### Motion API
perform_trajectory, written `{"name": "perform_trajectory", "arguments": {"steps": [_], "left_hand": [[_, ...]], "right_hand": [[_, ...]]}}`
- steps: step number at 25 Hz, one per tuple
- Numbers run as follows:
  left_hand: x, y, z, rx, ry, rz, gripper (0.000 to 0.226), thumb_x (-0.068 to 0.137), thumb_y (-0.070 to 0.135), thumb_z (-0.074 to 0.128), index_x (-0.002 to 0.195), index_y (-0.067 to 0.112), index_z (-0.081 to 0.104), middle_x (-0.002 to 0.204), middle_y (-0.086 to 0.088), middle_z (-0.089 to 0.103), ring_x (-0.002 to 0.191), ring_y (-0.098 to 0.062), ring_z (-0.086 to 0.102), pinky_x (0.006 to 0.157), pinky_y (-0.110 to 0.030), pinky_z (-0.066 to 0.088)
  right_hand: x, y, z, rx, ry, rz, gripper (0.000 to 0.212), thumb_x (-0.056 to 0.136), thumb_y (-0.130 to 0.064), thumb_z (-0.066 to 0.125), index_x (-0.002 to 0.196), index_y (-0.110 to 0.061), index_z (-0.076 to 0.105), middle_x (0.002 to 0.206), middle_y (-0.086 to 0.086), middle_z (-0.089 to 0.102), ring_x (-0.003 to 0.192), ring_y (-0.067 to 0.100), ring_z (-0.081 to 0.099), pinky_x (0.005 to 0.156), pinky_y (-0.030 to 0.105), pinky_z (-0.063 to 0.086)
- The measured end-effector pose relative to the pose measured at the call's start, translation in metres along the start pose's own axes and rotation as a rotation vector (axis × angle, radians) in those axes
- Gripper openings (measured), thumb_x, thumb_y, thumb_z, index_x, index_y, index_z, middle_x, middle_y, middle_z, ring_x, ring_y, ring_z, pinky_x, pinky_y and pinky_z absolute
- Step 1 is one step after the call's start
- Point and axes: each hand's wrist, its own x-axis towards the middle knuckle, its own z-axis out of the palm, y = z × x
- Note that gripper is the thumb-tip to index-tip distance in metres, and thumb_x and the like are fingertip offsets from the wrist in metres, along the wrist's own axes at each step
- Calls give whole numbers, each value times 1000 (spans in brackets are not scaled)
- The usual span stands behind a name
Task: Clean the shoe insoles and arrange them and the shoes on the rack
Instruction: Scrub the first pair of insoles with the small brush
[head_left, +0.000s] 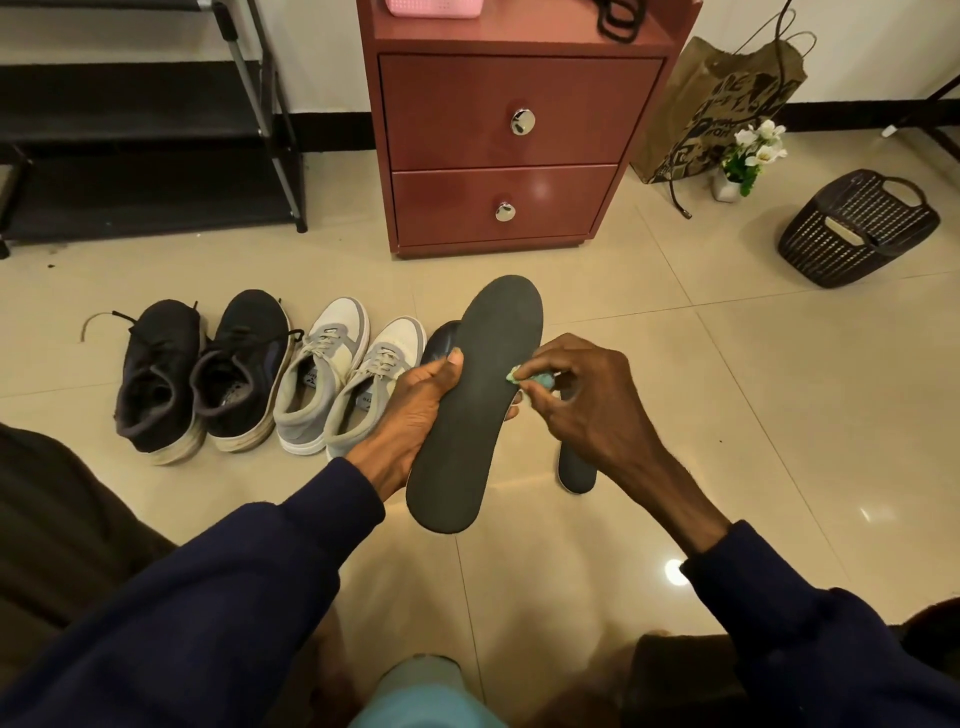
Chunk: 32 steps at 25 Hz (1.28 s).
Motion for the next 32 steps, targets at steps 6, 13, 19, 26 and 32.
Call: {"name": "perform_trajectory", "arguments": {"steps": [6, 13, 19, 26, 32], "left_hand": [[10, 0, -3, 3, 41, 41, 40, 105, 32, 54, 133, 4, 62, 124, -14, 73, 106, -26, 72, 84, -40, 63], [18, 3, -13, -11, 271, 66, 30, 106, 32, 53, 119, 10, 69, 100, -8, 77, 81, -18, 74, 64, -28, 59], [17, 4, -9, 31, 236, 58, 24, 106, 28, 55, 112, 12, 72, 92, -2, 78, 76, -14, 74, 63, -24, 58], [5, -19, -1, 283, -44, -25, 28, 105, 29, 56, 122, 12, 70, 111, -6, 76, 96, -19, 71, 92, -38, 57], [7, -20, 3, 363, -95, -101, 32, 105, 31, 55, 116, 5, 69, 93, -9, 73, 79, -22, 66, 76, -37, 59]], "right_hand": [[3, -7, 3, -52, 53, -85, 12, 82, -14, 80, 94, -12, 78, 95, 1, 69, 83, 9, 63, 72, 16, 55], [-16, -27, 19, -50, -286, -199, 15, 84, -13, 79, 99, -15, 78, 100, -3, 66, 88, 8, 61, 75, 19, 55], [-2, -32, 4, -62, -313, -177, 13, 81, -13, 81, 94, -19, 80, 96, -4, 67, 84, 9, 63, 72, 23, 57], [24, -2, -35, -80, 239, -89, 11, 83, -6, 77, 93, -9, 77, 94, 4, 67, 82, 12, 63, 70, 17, 56], [22, 7, -35, 31, 287, -13, 13, 85, -12, 78, 97, -9, 75, 98, 3, 69, 87, 13, 67, 74, 33, 61]]}}
